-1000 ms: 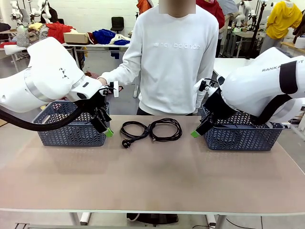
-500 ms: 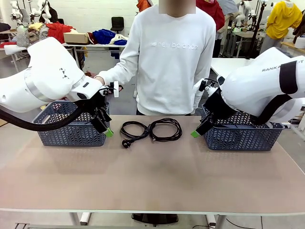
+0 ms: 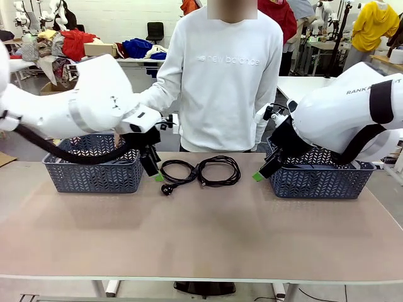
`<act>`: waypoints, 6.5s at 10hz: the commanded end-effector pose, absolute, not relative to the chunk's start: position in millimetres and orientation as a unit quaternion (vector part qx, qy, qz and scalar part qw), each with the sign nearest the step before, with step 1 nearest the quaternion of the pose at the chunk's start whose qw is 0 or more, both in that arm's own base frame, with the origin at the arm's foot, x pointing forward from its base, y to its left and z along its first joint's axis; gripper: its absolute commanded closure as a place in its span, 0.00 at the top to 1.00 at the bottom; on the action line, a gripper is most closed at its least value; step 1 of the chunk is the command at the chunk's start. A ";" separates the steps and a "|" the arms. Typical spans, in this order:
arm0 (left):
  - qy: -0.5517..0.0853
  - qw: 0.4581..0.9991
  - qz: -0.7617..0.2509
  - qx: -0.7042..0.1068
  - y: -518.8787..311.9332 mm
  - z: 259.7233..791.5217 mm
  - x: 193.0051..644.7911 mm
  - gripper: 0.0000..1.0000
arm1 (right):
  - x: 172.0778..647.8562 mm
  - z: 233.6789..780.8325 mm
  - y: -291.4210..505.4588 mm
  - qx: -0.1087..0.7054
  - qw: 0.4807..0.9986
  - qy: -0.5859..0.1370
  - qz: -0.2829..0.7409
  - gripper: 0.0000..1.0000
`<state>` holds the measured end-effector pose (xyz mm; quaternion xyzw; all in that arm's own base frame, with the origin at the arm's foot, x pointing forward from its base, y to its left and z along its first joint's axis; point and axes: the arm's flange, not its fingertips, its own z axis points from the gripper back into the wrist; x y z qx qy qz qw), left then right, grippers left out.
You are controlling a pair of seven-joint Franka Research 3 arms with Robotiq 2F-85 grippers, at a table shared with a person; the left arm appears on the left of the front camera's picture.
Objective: Organize the cables according to human instructions.
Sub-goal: Pick up a bundle of cables and place it in the basket indicated by the human.
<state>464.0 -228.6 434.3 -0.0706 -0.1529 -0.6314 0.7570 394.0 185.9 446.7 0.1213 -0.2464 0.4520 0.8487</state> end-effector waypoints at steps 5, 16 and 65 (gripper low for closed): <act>-0.085 0.811 -0.577 0.030 -307.0 396.1 513.9 1.00 | 393.9 448.5 185.0 0.121 0.849 -0.249 0.450 1.00; -0.089 0.809 -0.581 0.022 -317.2 376.6 532.0 1.00 | 393.9 448.5 185.0 0.121 0.849 -0.249 0.450 1.00; -0.078 0.844 -0.528 0.049 -321.8 415.1 608.6 0.00 | 393.9 448.5 185.0 0.121 0.849 -0.249 0.450 1.00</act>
